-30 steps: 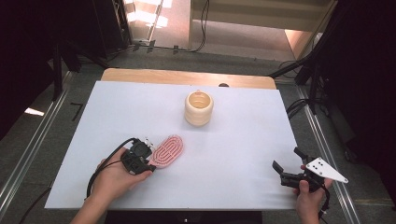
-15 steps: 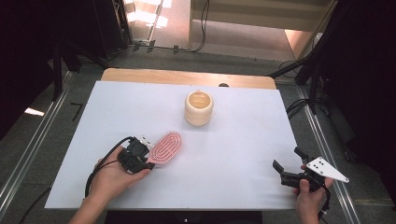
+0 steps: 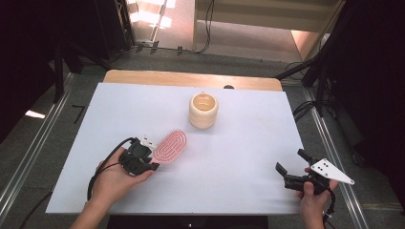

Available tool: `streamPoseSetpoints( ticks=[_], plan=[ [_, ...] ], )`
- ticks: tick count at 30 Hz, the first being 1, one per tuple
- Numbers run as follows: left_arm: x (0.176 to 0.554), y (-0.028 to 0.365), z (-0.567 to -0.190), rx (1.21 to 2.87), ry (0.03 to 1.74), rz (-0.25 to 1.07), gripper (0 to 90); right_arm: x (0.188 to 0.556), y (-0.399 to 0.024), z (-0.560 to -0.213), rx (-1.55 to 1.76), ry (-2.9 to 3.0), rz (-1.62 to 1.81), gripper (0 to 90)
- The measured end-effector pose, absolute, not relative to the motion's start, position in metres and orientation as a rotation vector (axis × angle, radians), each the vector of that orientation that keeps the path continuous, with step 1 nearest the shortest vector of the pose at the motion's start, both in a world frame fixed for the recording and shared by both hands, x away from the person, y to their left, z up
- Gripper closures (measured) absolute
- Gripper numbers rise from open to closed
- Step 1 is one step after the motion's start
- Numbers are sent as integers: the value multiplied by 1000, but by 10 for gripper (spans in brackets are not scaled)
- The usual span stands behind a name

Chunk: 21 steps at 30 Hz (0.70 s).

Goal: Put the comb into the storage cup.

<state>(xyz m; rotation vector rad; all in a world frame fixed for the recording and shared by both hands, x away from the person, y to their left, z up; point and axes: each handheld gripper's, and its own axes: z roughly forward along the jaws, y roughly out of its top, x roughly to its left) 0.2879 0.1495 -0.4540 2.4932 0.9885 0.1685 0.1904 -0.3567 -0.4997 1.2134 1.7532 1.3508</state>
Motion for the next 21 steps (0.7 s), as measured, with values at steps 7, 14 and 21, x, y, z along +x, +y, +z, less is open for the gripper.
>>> streamPoseSetpoints(
  ticks=[7, 14, 21],
  plan=[
    [287, 147, -450, 2468, 963, 217, 712, 194, -354, -493, 1225, 1742, 1373, 0],
    [289, 145, -446, 2415, 951, 223, 712, 197, -352, -483, 1211, 1741, 1380, 0],
    [290, 142, -444, 2392, 936, 221, 712, 204, -345, -474, 1197, 1740, 1400, 0]
  ],
)
